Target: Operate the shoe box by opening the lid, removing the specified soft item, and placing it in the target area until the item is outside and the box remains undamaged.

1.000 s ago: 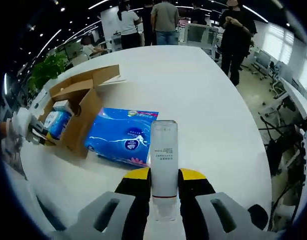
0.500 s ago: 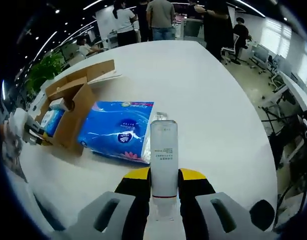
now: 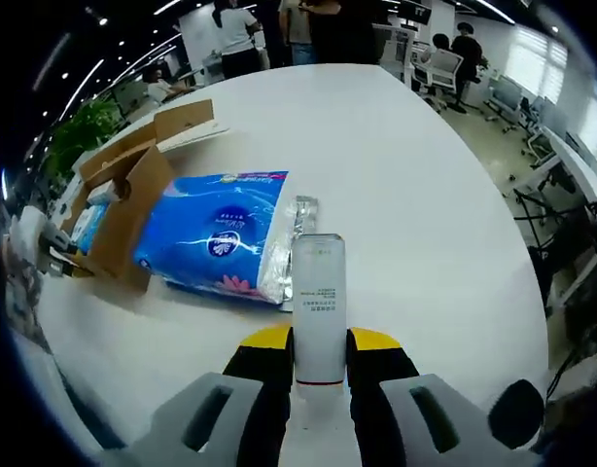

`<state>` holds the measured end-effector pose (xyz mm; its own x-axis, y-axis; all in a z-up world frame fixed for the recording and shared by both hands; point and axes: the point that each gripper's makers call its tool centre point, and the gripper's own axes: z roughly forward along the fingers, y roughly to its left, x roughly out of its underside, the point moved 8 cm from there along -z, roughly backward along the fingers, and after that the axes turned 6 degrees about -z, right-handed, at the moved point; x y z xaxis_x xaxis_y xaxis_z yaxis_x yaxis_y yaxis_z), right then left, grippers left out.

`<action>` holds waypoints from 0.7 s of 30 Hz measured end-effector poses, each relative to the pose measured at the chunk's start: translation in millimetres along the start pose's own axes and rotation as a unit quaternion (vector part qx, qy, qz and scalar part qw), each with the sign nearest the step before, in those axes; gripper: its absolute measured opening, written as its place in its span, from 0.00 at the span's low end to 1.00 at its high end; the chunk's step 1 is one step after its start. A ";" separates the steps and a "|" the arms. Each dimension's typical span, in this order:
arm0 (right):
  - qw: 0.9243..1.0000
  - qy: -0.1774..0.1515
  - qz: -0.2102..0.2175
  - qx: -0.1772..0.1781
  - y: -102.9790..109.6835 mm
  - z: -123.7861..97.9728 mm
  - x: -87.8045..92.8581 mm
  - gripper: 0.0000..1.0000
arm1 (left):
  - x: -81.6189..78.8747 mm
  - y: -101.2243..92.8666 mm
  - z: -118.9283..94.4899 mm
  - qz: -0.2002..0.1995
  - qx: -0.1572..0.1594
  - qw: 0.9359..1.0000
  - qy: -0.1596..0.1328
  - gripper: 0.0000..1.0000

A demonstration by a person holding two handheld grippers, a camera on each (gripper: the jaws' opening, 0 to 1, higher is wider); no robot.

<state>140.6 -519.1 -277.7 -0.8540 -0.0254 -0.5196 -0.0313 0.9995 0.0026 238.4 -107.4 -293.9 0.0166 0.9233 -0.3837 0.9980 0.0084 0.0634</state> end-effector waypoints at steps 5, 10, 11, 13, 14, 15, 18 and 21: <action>1.000 0.002 0.006 -0.003 0.5 3.4 2.5 0.19 | 0.3 0.7 0.7 -0.001 0.000 1.000 0.000 0.01; 1.000 0.002 0.011 -0.003 -0.1 5.0 4.1 0.19 | 0.5 0.7 0.4 -0.001 0.001 1.000 0.000 0.01; 1.000 0.002 0.012 -0.003 -0.3 5.1 4.2 0.19 | 0.0 0.7 0.5 -0.001 0.001 1.000 0.000 0.01; 1.000 0.001 0.016 -0.002 -0.9 5.3 4.2 0.19 | -0.4 0.6 0.7 -0.001 0.001 1.000 0.000 0.01; 1.000 0.001 0.017 -0.002 -1.5 5.7 4.2 0.19 | -0.5 0.6 0.6 -0.001 0.001 1.000 0.000 0.01; 1.000 0.002 0.017 -0.002 -1.8 6.6 4.7 0.19 | -0.6 0.6 0.6 -0.001 0.001 1.000 0.000 0.01; 1.000 0.009 0.017 -0.005 -2.8 11.0 8.0 0.19 | -0.9 0.5 0.6 -0.001 0.001 1.000 0.000 0.01; 1.000 0.010 0.021 -0.005 -3.5 13.0 10.0 0.19 | -1.1 0.7 0.7 -0.003 0.002 1.000 0.001 0.01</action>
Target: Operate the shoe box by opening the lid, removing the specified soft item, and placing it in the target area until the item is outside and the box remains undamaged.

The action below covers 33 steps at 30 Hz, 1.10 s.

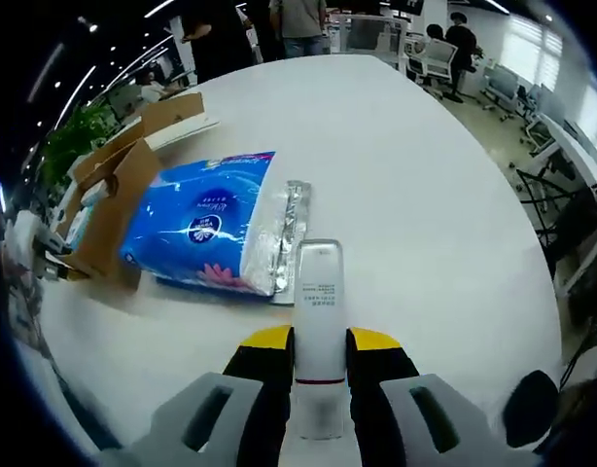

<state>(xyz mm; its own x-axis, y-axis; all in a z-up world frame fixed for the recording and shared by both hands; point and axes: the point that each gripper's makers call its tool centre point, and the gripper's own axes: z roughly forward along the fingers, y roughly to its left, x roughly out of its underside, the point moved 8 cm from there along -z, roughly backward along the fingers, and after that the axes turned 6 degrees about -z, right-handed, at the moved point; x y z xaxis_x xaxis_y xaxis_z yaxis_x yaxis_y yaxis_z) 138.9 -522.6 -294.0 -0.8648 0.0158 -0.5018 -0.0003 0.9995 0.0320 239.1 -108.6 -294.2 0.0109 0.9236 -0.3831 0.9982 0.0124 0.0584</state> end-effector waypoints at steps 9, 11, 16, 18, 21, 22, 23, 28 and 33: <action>1.000 -0.002 0.003 0.001 -0.3 3.2 0.7 0.19 | -0.4 0.4 -0.1 -0.002 0.001 1.000 0.000 0.01; 1.000 -0.002 0.001 0.001 -0.5 3.9 0.3 0.19 | -0.4 0.4 -0.4 -0.002 0.001 1.000 0.000 0.01; 1.000 -0.002 -0.007 0.005 0.9 4.7 -1.4 0.19 | 0.2 0.7 -0.1 -0.002 0.001 1.000 0.000 0.01; 1.000 -0.003 -0.008 0.005 2.3 4.3 -1.4 0.19 | 0.5 0.6 -0.2 0.000 0.001 1.000 -0.001 0.01; 1.000 -0.006 -0.007 0.005 1.8 4.8 -0.8 0.19 | 0.5 0.5 -0.4 0.000 0.002 1.000 -0.001 0.01; 1.000 -0.007 -0.008 0.005 2.3 3.8 -0.7 0.20 | 0.6 0.5 -0.4 0.000 0.002 1.000 -0.001 0.01; 1.000 -0.007 -0.009 0.005 2.4 3.7 -0.7 0.20 | 0.5 0.3 -0.4 0.000 0.002 1.000 -0.001 0.01; 0.999 -0.014 -0.029 0.009 1.0 2.5 -0.3 0.21 | 0.3 0.0 -0.7 0.001 0.002 1.000 -0.001 0.01; 0.999 -0.017 -0.029 0.011 1.8 -3.1 -0.7 0.22 | 0.4 0.2 -0.3 0.003 0.001 1.000 -0.001 0.01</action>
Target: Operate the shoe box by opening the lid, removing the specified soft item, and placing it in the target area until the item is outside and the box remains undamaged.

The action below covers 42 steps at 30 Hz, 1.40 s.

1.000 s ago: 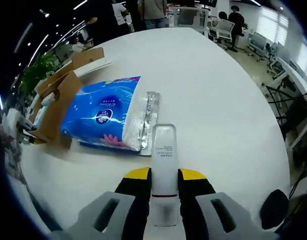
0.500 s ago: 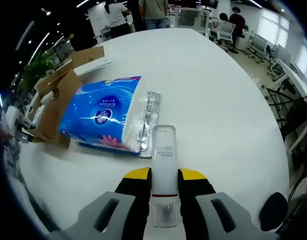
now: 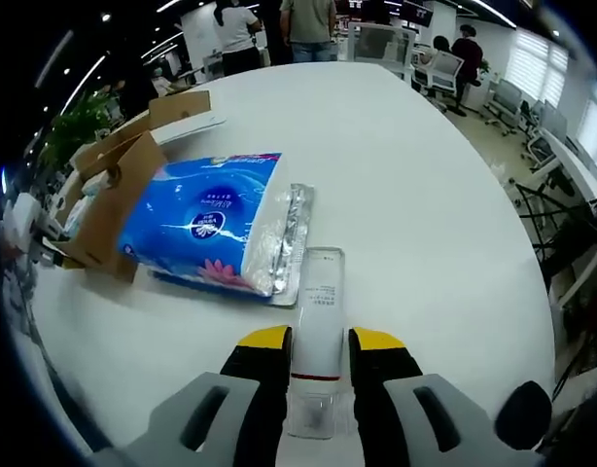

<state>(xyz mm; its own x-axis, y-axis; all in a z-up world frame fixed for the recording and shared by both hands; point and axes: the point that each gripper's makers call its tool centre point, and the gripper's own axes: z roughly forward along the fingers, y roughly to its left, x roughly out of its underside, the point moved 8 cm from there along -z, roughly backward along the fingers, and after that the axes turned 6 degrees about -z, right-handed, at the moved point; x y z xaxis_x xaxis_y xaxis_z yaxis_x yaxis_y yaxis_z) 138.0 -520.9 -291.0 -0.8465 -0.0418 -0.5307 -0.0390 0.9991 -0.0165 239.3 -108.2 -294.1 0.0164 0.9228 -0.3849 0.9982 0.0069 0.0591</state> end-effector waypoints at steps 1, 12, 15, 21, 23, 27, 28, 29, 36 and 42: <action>1.000 -0.001 0.002 0.000 -0.4 0.5 0.4 0.21 | 0.0 -0.1 -0.2 0.000 0.000 1.000 0.000 0.01; 1.000 -0.003 -0.006 -0.004 1.0 0.0 -0.2 0.20 | 0.2 -0.2 0.1 0.000 -0.002 1.000 0.000 0.01; 1.000 -0.009 -0.004 -0.001 -1.3 -3.8 -1.8 0.23 | 0.2 -0.1 0.1 0.000 -0.001 1.000 0.000 0.01; 0.999 -0.033 -0.024 0.005 4.8 -20.3 -13.5 0.25 | 0.2 -0.1 0.1 0.000 0.001 1.000 0.001 0.01; 0.998 -0.045 -0.040 0.008 7.7 -27.4 -19.7 0.26 | 0.4 0.0 0.4 0.000 0.000 1.000 0.001 0.01; 0.992 -0.078 -0.095 -0.006 24.6 -47.6 -42.7 0.27 | 0.6 -0.5 0.2 -0.002 -0.001 1.000 0.000 0.01; 0.990 -0.087 -0.115 -0.009 30.3 -51.6 -50.2 0.27 | 0.3 -0.6 0.0 -0.002 -0.001 1.000 -0.001 0.01; 0.988 -0.089 -0.124 -0.012 35.0 -53.9 -55.3 0.27 | 0.4 -0.6 -0.1 -0.001 -0.002 1.000 -0.001 0.01; 0.964 -0.141 -0.211 -0.078 90.5 -58.9 -100.1 0.35 | 0.5 0.0 -0.3 0.000 -0.002 1.000 -0.001 0.01; 0.948 -0.151 -0.253 -0.117 130.6 -49.0 -116.4 0.35 | 0.4 0.2 0.0 0.000 -0.001 1.000 0.000 0.01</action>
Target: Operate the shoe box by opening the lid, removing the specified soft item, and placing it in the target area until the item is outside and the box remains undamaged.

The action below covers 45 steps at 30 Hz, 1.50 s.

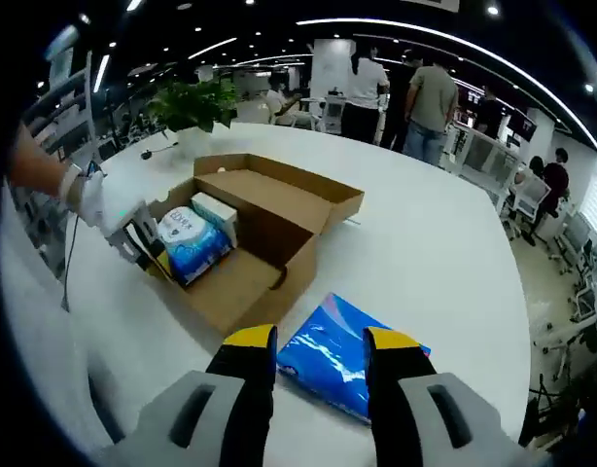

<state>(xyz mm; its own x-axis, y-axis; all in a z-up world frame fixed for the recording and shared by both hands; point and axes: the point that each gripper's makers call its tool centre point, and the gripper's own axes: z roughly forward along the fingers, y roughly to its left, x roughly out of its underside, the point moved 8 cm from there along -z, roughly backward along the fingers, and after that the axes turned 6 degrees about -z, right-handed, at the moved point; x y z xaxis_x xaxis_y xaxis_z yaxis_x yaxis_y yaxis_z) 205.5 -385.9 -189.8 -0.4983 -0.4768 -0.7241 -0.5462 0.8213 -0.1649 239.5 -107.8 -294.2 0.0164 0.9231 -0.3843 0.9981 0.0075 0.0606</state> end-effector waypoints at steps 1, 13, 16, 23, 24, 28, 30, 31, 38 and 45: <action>1.000 -0.001 -0.001 -0.003 1.3 1.4 -1.3 0.35 | 0.1 0.1 0.0 0.000 0.000 1.000 0.000 0.01; 0.997 -0.020 -0.042 -0.066 39.5 60.8 -45.5 0.35 | 0.6 -0.4 0.4 0.001 0.000 1.000 -0.001 0.01; 0.995 -0.024 -0.054 -0.075 45.4 73.4 -54.6 0.35 | 0.3 -0.3 -0.2 0.001 -0.001 1.000 0.000 0.01; 0.992 -0.020 -0.077 -0.096 58.0 100.4 -65.9 0.35 | 0.9 0.5 0.9 0.002 0.000 1.000 0.000 0.01; 0.992 -0.019 -0.080 -0.099 59.9 103.5 -67.6 0.35 | 0.5 0.7 0.8 0.002 0.000 1.000 0.000 0.01; 0.990 -0.021 -0.083 -0.110 66.6 119.8 -75.5 0.34 | 0.3 1.5 1.1 0.002 0.000 1.000 0.000 0.01; 0.990 -0.019 -0.082 -0.115 68.9 125.8 -76.6 0.35 | -0.1 1.8 1.0 0.002 0.000 1.000 0.000 0.01; 0.990 -0.018 -0.081 -0.117 69.9 128.4 -77.3 0.35 | -0.3 1.9 1.2 0.003 0.001 1.000 0.000 0.01; 0.989 -0.020 -0.057 -0.132 77.3 154.1 -84.7 0.34 | -0.5 1.8 1.4 0.007 0.001 1.000 -0.001 0.01; 0.990 -0.021 -0.042 -0.130 77.3 169.9 -91.6 0.34 | -0.8 2.8 1.4 0.011 -0.001 1.000 -0.002 0.01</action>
<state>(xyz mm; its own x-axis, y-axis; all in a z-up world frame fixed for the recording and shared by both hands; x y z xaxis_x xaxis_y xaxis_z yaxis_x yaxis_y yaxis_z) 323.3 -225.5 -250.0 -0.4187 -0.5221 -0.7430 -0.7425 0.6679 -0.0508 242.4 -109.1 -295.0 0.0392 0.9217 -0.3860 0.9974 -0.0129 0.0705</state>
